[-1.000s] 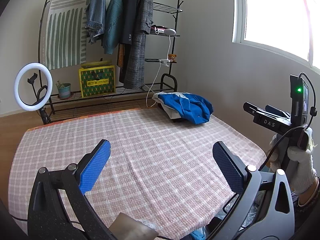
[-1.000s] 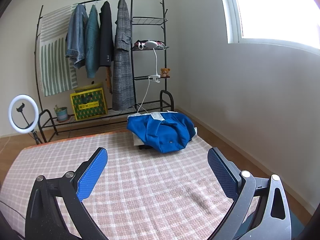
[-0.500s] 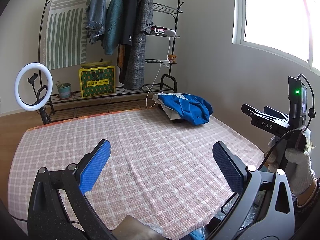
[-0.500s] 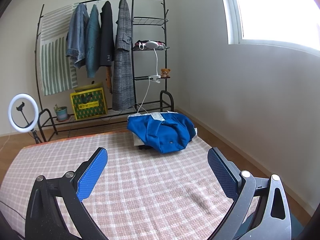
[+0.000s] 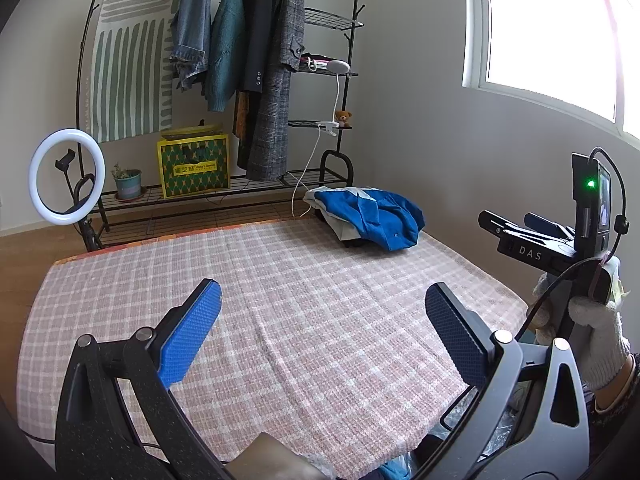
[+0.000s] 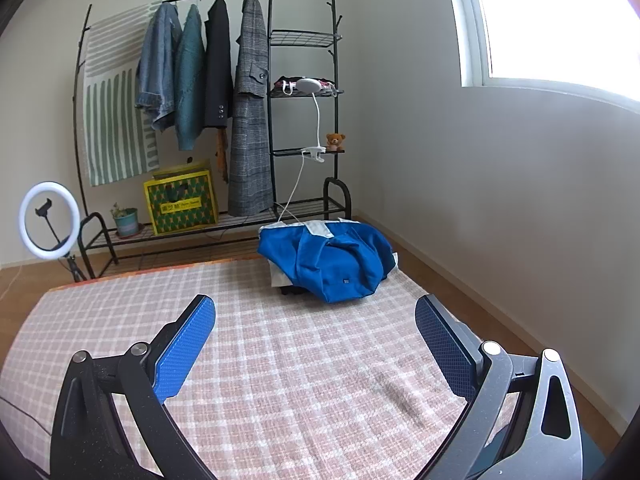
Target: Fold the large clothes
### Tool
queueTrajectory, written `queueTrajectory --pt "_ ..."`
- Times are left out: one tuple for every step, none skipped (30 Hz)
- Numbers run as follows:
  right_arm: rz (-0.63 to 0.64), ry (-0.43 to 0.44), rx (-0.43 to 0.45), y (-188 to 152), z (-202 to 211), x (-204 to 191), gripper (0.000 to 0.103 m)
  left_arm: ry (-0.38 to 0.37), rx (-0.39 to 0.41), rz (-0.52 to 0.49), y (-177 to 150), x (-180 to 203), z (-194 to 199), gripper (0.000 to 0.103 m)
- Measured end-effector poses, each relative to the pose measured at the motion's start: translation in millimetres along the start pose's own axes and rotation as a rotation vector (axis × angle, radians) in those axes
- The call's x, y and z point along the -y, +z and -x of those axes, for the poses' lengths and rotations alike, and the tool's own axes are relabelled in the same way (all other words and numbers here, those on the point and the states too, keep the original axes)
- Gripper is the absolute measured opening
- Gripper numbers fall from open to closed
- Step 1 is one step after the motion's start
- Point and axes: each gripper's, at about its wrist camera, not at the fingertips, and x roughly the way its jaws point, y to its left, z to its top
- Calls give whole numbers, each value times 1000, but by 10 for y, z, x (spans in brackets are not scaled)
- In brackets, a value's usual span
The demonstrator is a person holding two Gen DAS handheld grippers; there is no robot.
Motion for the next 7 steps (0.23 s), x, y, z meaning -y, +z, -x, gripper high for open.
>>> queueTrajectory --pt "-1 -1 0 -2 3 -1 100 -1 0 1 0 -1 1 103" --pt "-2 0 -1 -6 -1 -1 100 -2 1 1 -2 4 2 103" --pt "-1 1 -2 -5 -2 -1 100 -1 3 1 -1 3 3 103" --pt "-1 2 -3 -7 -5 2 100 -2 2 0 0 0 3 103" --pt "0 2 -4 -10 -6 3 100 -2 3 0 5 -3 5 103" --pt "1 5 -4 -10 0 5 100 -1 2 1 0 -6 5 103" --pt "2 8 -4 -10 -2 5 100 -2 1 0 2 -14 7 103"
